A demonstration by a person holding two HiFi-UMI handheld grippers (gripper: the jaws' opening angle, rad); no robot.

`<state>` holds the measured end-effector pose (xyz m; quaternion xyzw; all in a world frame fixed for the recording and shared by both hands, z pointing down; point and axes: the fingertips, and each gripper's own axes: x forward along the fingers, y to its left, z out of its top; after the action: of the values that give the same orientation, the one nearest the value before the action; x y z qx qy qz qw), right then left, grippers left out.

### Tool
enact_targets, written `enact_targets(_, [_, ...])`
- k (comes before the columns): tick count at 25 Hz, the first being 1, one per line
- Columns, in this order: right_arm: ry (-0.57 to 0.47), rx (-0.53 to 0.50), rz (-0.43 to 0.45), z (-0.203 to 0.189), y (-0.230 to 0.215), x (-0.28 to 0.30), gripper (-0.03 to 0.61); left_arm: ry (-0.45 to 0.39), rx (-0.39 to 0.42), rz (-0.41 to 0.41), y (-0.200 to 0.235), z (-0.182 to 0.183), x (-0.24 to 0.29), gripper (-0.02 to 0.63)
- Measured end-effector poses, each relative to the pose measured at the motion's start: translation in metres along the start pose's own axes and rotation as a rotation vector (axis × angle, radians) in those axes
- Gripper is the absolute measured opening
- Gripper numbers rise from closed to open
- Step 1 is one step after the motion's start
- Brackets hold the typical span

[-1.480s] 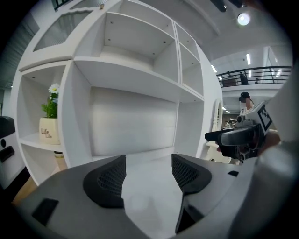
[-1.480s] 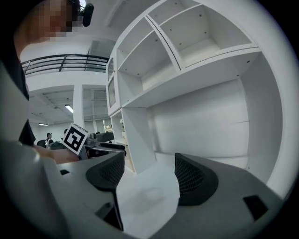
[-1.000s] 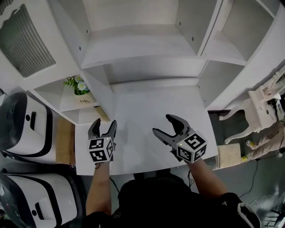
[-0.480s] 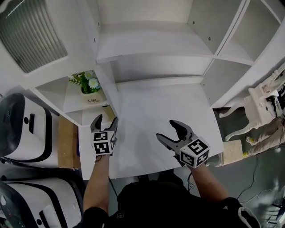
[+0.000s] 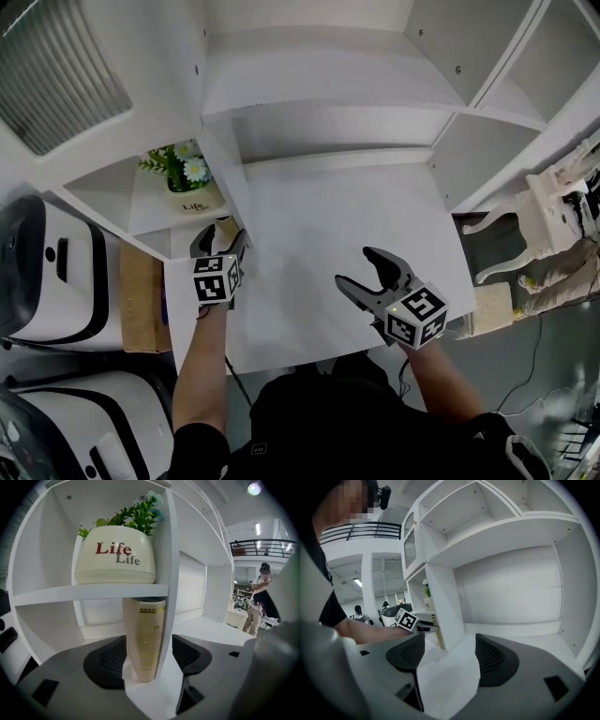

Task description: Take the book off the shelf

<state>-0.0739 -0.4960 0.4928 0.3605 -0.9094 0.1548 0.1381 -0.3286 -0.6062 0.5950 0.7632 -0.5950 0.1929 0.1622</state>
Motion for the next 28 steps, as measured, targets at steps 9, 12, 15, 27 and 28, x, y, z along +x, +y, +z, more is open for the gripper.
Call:
enact_targets(9, [0.013,0.005,-0.026,-0.005,-0.015,-0.012,0.350,0.014,0.043,-0.055,-0.005,-0.001,0.010,0.268])
enact_targets(12, [0.011,-0.001,-0.025,-0.003,-0.017,-0.015,0.350,0.023,0.042,-0.048,-0.004,-0.003,0.009,0.245])
enact_targets(15, [0.007,-0.010,-0.015,0.001,-0.013,-0.017,0.350,0.036,0.036,-0.027,0.000,-0.005,0.004,0.197])
enact_targets(27, [-0.007,-0.037,0.023,0.015,-0.001,-0.017,0.350,0.047,0.031,-0.025,-0.009,-0.017,-0.027,0.186])
enact_targets(28, [-0.007,-0.039,0.028,0.015,0.001,-0.016,0.350,0.048,0.022,-0.013,-0.007,-0.019,-0.030,0.187])
